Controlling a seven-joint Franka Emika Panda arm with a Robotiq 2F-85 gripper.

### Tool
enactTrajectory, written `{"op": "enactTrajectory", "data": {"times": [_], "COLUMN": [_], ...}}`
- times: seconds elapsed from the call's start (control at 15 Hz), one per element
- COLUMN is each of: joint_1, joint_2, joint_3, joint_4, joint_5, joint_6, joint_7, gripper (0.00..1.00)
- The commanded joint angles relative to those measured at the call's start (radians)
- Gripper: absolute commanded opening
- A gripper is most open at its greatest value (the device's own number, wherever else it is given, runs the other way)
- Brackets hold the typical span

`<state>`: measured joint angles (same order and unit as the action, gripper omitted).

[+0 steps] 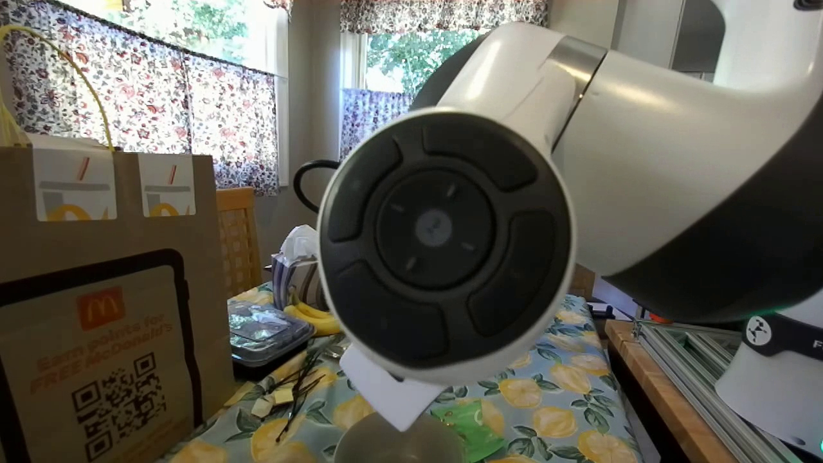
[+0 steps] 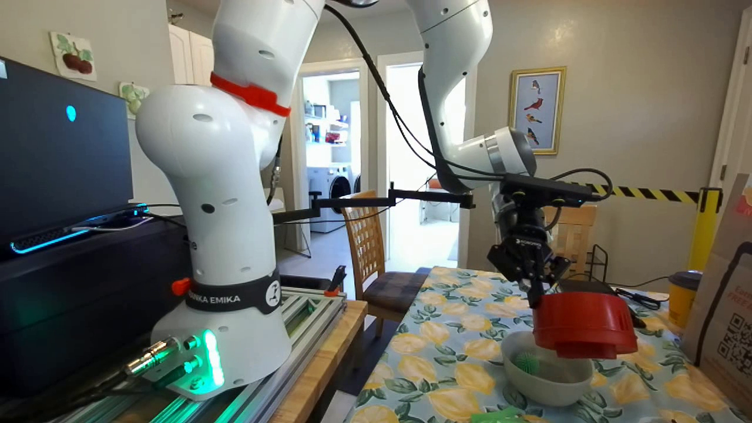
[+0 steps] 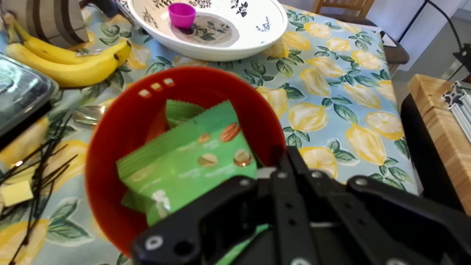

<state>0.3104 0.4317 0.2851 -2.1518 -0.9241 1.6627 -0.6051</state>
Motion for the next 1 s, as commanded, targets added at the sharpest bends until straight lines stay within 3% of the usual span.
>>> {"op": "enactTrajectory", "data": {"times": [0.0,0.93], "joint_1": [0.016,0.036], "joint_2": [0.060,0.143], "joint_3": [0.015,0.055], "joint_4": [0.067,0.143], "joint_5": [-0.026,-0.015], "joint_6": [-0.091,-0.247], "joint_7": [-0.056,-0.194], "gripper": [0.01,0.01]}}
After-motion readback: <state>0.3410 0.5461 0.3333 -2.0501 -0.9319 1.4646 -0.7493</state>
